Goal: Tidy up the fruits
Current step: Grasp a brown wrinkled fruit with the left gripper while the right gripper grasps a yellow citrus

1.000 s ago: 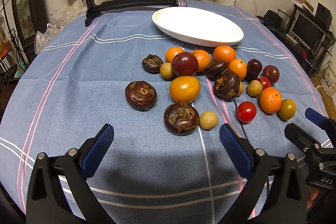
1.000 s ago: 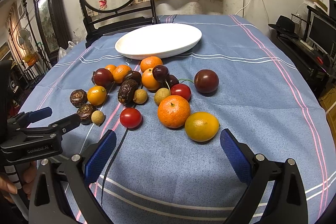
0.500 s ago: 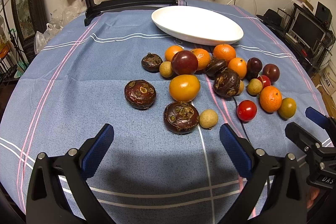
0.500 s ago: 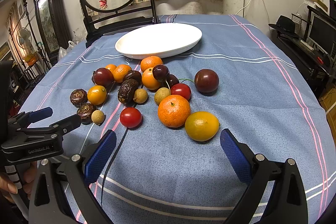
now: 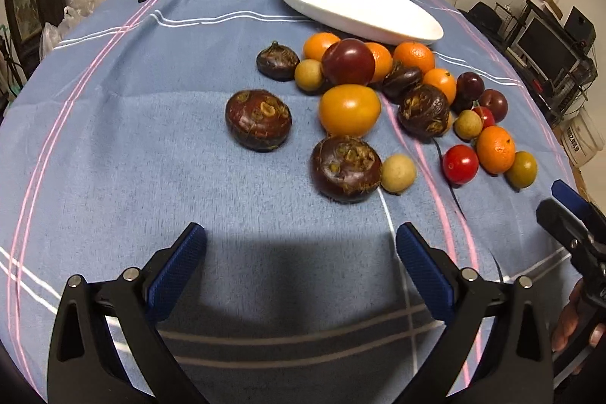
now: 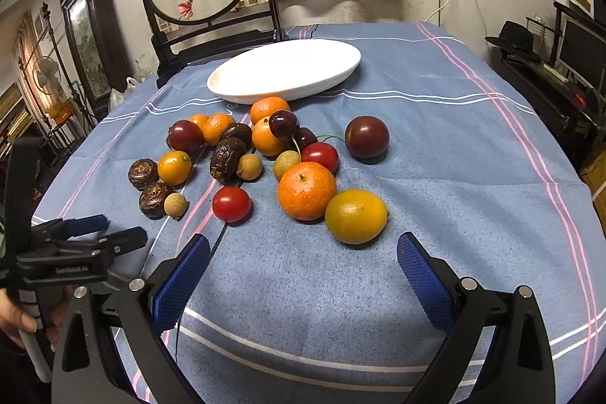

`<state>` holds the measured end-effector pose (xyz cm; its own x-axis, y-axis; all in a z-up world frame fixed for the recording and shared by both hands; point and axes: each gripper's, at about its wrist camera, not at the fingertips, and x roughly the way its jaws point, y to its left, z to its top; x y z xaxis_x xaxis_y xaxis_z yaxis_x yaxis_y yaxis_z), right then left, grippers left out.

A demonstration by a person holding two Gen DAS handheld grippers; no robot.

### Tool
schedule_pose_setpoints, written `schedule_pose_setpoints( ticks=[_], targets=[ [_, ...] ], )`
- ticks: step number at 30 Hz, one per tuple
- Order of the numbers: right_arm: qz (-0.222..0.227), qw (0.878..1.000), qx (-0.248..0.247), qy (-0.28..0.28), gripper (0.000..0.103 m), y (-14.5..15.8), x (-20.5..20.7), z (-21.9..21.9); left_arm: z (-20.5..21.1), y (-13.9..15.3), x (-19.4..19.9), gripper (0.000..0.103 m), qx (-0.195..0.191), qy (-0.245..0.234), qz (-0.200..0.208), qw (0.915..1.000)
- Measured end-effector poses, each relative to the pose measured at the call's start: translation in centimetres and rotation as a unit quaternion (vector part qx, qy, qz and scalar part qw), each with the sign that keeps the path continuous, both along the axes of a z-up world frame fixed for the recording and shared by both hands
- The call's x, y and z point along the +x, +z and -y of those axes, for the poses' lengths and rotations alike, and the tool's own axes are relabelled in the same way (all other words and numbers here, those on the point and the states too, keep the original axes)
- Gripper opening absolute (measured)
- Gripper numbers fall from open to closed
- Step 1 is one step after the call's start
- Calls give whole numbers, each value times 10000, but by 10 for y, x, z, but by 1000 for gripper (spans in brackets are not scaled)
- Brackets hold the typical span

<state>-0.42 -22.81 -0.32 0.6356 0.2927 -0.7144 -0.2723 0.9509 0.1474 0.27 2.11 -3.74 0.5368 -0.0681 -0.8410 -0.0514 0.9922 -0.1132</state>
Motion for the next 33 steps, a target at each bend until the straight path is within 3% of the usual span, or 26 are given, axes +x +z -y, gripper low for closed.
schedule_pose_setpoints(
  ticks=[3, 8, 11, 17, 18, 20, 25, 27, 33],
  targets=[
    [16, 10000, 36, 17, 100, 2, 0, 4, 9, 0, 12, 80, 243, -194, -46, 9995],
    [36, 10000, 12, -48, 100, 4, 3, 16, 27, 1, 27, 63, 528, -440, -32, 9976],
    [-5, 9999, -114, -54, 100, 2, 6, 19, 36, 3, 33, 42, 683, -616, 57, 9958],
    [-116, 9980, -623, 47, 97, -4, 19, 17, 34, 4, 30, 42, 623, -615, 105, 9961],
    [-169, 9972, -725, 80, 92, -7, 23, 16, 32, 4, 29, 42, 586, -605, 104, 9964],
    [-307, 9955, -879, 167, 70, -13, 31, 14, 30, 4, 28, 42, 559, -607, 104, 9965],
    [-551, 9918, -1124, 245, 67, -25, 49, 7, 28, 4, 27, 42, 499, -623, 89, 9968],
    [-573, 9924, -1013, 408, 43, -24, 53, 5, 27, 4, 27, 42, 499, -643, 88, 9966],
    [-411, 9930, -954, 555, 42, -9, 42, 6, 22, 12, 21, 42, 424, -787, 177, 9958]
  ],
)
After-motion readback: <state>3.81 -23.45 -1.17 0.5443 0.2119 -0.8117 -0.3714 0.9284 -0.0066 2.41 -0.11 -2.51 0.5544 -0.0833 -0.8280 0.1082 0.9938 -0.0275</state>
